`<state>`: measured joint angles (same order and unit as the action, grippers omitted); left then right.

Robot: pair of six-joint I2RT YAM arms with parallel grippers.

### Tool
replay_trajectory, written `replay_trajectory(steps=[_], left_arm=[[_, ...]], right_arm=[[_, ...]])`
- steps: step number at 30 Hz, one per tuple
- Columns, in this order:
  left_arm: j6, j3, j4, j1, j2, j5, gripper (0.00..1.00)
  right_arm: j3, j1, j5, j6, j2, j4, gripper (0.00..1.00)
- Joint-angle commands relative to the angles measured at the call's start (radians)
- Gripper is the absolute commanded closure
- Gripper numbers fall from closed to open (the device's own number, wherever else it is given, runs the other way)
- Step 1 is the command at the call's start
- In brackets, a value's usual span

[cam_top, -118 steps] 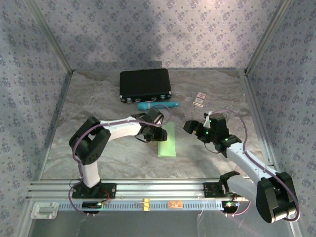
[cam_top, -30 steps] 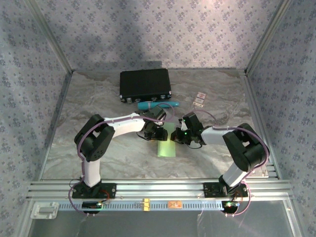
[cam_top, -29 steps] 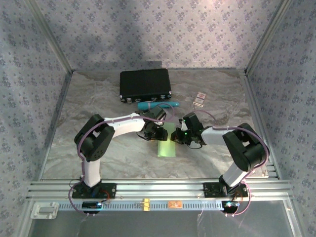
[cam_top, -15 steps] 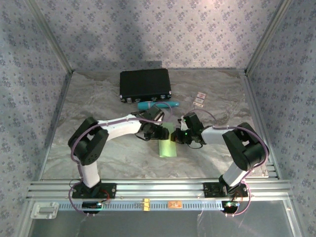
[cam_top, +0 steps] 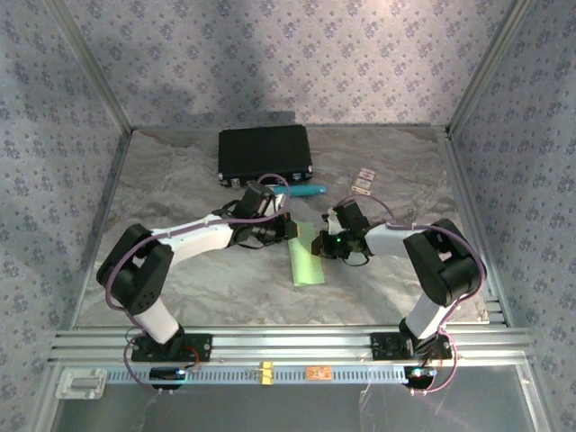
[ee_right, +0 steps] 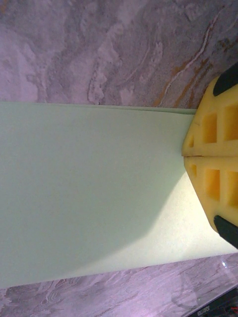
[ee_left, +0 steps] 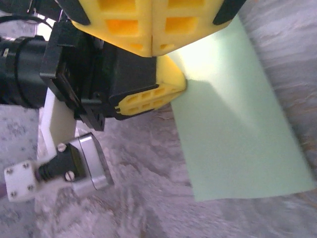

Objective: Fold a paper plane with a square sheet of paper (pick it up from the middle)
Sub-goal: Hold the square sheet of paper at the center of the table, then first fold the square sheet of paper in half at the center of the table.

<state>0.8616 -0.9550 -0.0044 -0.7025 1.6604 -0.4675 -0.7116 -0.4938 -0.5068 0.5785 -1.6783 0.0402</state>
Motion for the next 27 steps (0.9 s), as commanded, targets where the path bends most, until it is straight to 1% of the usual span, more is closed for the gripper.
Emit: replay_trajectory(steps=[1, 5, 14, 23, 27], left_arm=[[0.064, 0.015, 0.153, -0.002, 0.048, -0.099, 1.00], [0.063, 0.017, 0.165, -0.004, 0.092, -0.114, 1.00], [0.028, 0.051, 0.129, -0.005, 0.131, -0.099, 1.00], [-0.012, 0.090, 0.110, -0.003, 0.156, -0.070, 1.00], [-0.049, 0.109, 0.100, -0.004, 0.178, -0.051, 1.00]], right_arm=[[0.034, 0.009, 0.086, 0.001, -0.046, -0.096, 1.00], [0.035, 0.009, 0.090, 0.001, -0.045, -0.100, 1.00], [0.031, 0.009, 0.091, 0.003, -0.043, -0.106, 1.00], [0.036, 0.008, 0.095, 0.007, -0.042, -0.107, 1.00], [0.038, 0.007, 0.098, 0.013, -0.043, -0.105, 1.00]])
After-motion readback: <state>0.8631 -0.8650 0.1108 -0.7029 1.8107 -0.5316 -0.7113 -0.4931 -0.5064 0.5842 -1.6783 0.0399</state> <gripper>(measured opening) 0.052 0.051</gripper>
